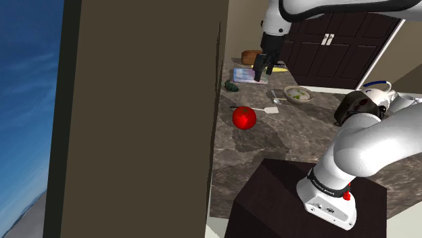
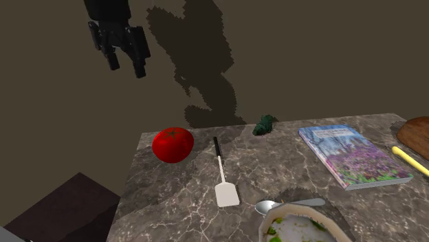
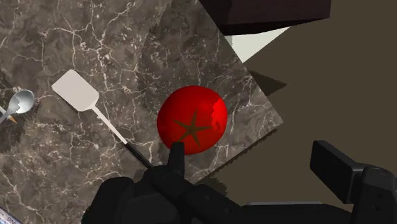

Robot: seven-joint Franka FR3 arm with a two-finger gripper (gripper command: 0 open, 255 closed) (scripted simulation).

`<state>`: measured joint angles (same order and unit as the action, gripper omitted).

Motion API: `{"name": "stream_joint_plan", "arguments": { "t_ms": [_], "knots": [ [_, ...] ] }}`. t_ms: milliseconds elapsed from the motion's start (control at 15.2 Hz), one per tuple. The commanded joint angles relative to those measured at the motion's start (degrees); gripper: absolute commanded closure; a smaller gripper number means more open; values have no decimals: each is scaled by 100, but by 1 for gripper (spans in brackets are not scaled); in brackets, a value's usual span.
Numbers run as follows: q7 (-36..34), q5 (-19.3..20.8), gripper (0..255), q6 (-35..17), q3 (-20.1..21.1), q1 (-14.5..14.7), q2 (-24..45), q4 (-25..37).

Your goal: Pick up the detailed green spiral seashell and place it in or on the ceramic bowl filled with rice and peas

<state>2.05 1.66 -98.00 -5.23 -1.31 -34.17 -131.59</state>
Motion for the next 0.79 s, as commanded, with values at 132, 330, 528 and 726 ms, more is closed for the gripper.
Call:
{"name": "stream_joint_plan", "arguments": {
  "t_ms": [132, 330, 528, 726],
  "knots": [
    [73, 118, 0, -622, -207, -135, 691, 117],
    [111, 164, 0, -1016, -347, -220, 1220, 285],
    [154, 178, 0, -1370, -487, -300, 1770, 513],
    [207, 156, 0, -1682, -625, -377, 2336, 798]
  ]
}}
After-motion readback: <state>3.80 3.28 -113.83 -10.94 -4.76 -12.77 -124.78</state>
